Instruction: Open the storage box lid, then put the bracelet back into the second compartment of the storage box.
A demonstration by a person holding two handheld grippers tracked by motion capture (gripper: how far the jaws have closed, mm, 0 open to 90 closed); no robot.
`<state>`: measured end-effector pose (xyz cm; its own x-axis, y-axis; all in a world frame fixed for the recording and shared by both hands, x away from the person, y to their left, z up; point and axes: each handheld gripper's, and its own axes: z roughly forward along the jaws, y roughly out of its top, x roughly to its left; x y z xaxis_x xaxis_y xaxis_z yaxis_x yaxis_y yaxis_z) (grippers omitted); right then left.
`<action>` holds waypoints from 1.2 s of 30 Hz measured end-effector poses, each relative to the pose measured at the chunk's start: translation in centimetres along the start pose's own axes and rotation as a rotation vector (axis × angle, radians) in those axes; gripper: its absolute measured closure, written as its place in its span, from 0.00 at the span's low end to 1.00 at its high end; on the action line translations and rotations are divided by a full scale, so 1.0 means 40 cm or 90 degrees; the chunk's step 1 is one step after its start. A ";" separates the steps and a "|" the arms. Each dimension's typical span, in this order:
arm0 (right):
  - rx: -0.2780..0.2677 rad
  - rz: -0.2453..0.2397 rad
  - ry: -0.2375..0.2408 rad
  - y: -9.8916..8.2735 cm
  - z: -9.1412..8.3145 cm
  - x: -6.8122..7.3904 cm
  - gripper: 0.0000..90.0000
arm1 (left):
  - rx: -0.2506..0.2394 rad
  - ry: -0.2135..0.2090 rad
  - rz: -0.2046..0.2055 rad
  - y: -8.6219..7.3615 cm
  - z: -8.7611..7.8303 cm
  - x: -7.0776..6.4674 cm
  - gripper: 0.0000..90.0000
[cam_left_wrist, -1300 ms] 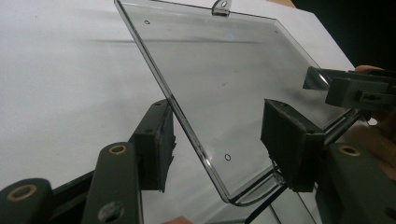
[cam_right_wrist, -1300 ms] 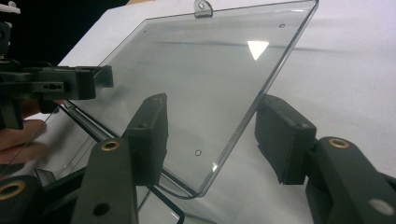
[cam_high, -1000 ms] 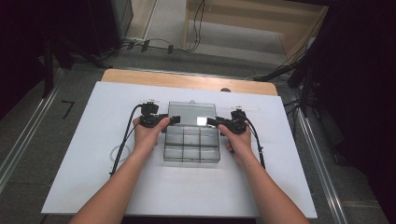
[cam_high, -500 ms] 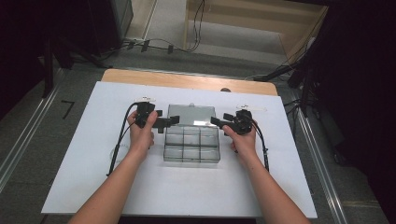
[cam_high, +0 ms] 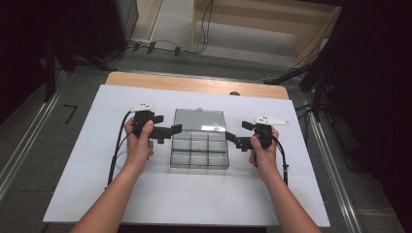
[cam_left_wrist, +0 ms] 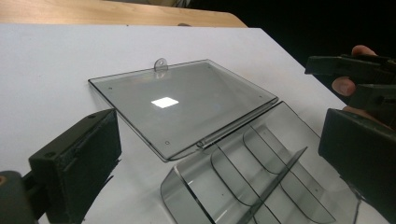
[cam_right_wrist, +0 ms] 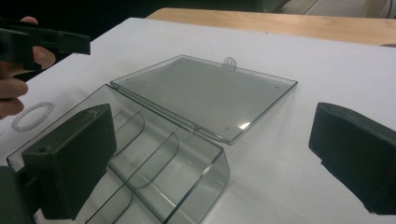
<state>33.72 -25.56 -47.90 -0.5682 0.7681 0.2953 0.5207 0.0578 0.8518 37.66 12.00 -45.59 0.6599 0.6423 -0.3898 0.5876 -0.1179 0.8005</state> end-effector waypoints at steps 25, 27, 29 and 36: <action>-0.025 -0.065 -0.056 -0.073 -0.120 0.050 0.00 | 0.024 -0.008 0.061 -0.057 -0.099 -0.044 0.00; -0.029 -0.071 -0.058 -0.076 -0.131 0.053 0.00 | 0.022 -0.007 0.060 -0.066 -0.109 -0.044 0.00; -0.035 -0.067 -0.058 -0.080 -0.142 0.055 0.00 | 0.017 -0.004 0.060 -0.074 -0.121 -0.042 0.00; -0.045 -0.071 -0.060 -0.098 -0.167 0.061 0.00 | -0.006 0.014 0.055 -0.105 -0.163 -0.034 0.00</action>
<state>26.04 -28.20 -47.63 -0.5560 0.8160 0.1584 0.4098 0.1032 0.9063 31.23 16.57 -45.44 0.6977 0.6466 -0.3083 0.5242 -0.1675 0.8350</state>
